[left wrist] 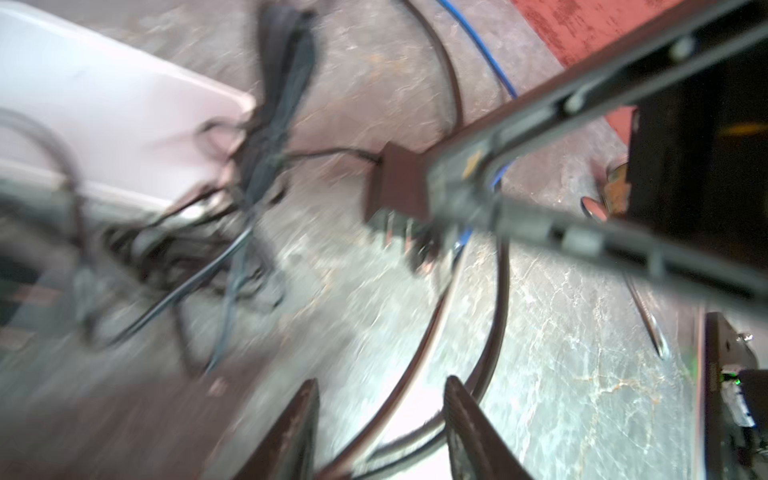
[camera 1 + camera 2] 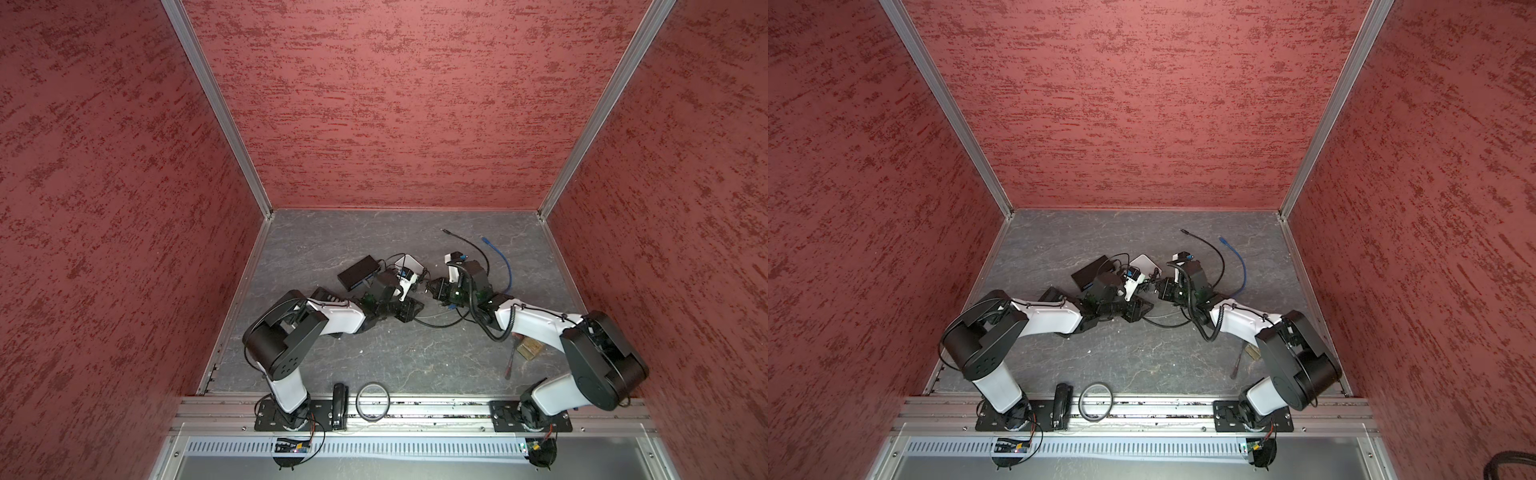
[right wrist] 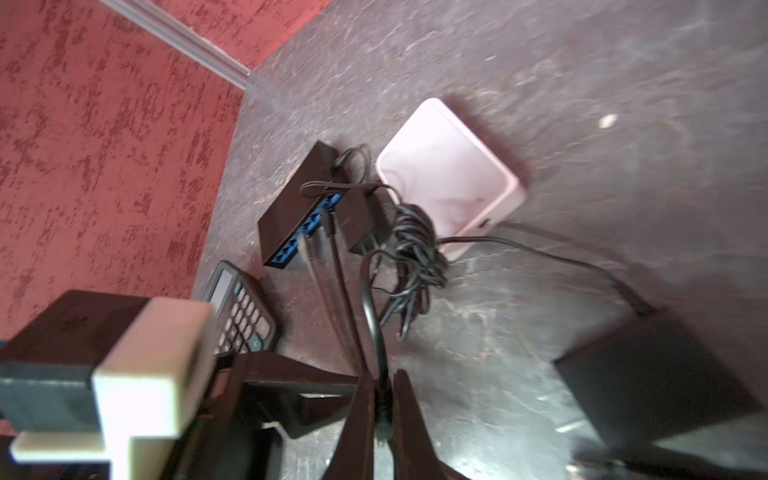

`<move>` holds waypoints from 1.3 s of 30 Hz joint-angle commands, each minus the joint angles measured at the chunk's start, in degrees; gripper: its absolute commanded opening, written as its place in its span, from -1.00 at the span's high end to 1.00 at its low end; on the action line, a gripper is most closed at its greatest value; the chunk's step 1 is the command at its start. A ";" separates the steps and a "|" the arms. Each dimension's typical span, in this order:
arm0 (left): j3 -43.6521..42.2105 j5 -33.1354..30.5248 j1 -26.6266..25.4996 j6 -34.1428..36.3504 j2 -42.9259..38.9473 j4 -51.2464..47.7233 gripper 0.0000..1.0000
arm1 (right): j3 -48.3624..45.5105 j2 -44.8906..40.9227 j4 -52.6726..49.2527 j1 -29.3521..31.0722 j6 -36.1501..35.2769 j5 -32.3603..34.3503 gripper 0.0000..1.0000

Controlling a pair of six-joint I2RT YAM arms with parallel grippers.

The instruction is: Insert the plug into the switch port

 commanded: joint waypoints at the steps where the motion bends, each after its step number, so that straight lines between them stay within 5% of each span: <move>1: -0.98 -0.90 1.83 1.63 -4.05 -3.14 -0.14 | -1.66 -4.12 2.74 -2.10 1.53 2.42 0.95; 18: 11.21 -10.43 8.23 8.84 -3.58 -20.04 -0.35 | -9.46 -22.61 -2.30 -10.82 2.45 4.09 0.94; 24: 21.41 -13.34 8.52 14.91 2.31 -29.60 -0.53 | -10.25 -22.48 -2.28 -10.82 2.93 2.11 0.94; 31: 33.32 -14.86 8.15 19.95 10.00 -37.26 -0.98 | -10.54 -21.73 -2.44 -10.83 2.43 1.06 0.92; 39: 44.80 -17.23 7.41 19.76 18.40 -42.30 -1.00 | -11.20 -21.29 -2.37 -10.82 1.97 0.64 0.91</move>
